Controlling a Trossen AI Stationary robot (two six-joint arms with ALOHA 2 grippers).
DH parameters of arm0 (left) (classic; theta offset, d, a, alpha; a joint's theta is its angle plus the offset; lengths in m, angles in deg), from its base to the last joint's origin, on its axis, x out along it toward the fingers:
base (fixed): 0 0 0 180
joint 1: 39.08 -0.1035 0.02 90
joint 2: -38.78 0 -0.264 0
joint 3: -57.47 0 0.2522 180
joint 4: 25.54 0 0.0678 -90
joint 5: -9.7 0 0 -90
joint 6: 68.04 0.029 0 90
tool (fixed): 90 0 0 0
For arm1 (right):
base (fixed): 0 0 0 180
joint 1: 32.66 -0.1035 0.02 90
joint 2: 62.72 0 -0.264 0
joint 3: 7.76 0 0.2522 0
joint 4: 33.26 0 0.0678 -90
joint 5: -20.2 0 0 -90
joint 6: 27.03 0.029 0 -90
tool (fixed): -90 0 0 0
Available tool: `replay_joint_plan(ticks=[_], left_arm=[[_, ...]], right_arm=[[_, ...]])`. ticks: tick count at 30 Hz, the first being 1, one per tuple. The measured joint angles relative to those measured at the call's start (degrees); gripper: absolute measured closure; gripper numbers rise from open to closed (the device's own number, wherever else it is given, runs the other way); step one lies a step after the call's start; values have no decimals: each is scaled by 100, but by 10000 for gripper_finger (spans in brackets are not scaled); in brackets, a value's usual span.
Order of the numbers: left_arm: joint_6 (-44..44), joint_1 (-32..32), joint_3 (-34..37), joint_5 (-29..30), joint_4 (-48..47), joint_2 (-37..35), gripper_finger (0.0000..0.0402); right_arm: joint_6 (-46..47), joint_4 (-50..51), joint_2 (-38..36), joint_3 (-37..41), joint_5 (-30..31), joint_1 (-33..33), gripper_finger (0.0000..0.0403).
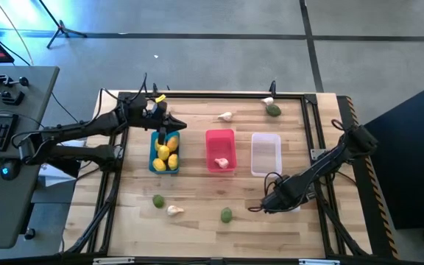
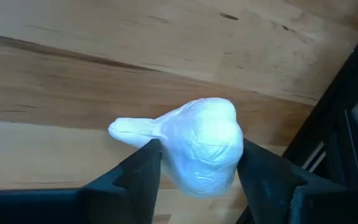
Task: Sort produce into baskets
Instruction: Put the bottom right white garlic into the red bin
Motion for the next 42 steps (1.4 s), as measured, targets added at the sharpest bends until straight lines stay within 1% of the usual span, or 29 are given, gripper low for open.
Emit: replay_joint_plan(ticks=[4, 7, 10, 12, 14, 17, 19, 21, 24, 26, 28, 30, 33, 34, 37, 42], left_arm=[[4, -40, 0, 10, 0, 0, 394], [4, -79, 0, 19, -2, 0, 394], [-13, -101, 0, 79, 3, 0, 394], [-92, -101, 0, 238, 3, 0, 394], [-219, -98, 0, 394, 0, 0, 394], [-204, -101, 0, 601, -70, 2, 394], [-309, -96, 0, 895, -101, 2, 394], [-407, -92, 0, 1087, -105, 2, 394], [-104, -95, 0, 1118, -127, 2, 394], [117, -166, 0, 1101, -135, 3, 394], [160, -300, 0, 1027, -93, 1, 394], [162, -444, 2, 832, -64, -44, 394], [192, -622, 2, 431, 14, -131, 394], [209, -674, 2, 333, 17, -147, 394], [220, -782, 2, 284, -13, -196, 394], [266, -888, 4, 286, -32, -195, 394]], right_arm=[[-140, -22, -54, 1, -3, 61, 256], [-677, -102, -228, 7, 33, 196, 298], [-1369, -26, -576, -90, 169, 399, 333], [-1905, 89, -852, -278, 450, 542, 345], [-2477, 337, -1127, -536, 810, 721, 348], [-3361, 773, -1461, -1034, 1670, 1092, 347], [-4031, 805, -1576, -1327, 2252, 1400, 347], [-4776, 683, -1593, -1566, 2653, 1774, 347], [-5837, -16, -1380, -1759, 2941, 2403, 348], [-6416, -613, -1121, -1821, 3055, 2786, 348], [-6873, -1262, -820, -1891, 3067, 3150, 348], [-7290, -1843, -466, -1992, 3047, 3451, 348], [-7945, -2412, 123, -2273, 3008, 3754, 349], [-8192, -2506, 329, -2406, 3007, 3823, 349], [-8917, -2521, 925, -2863, 2877, 4003, 349], [-9940, -2305, 1666, -3365, 2469, 4247, 350]])
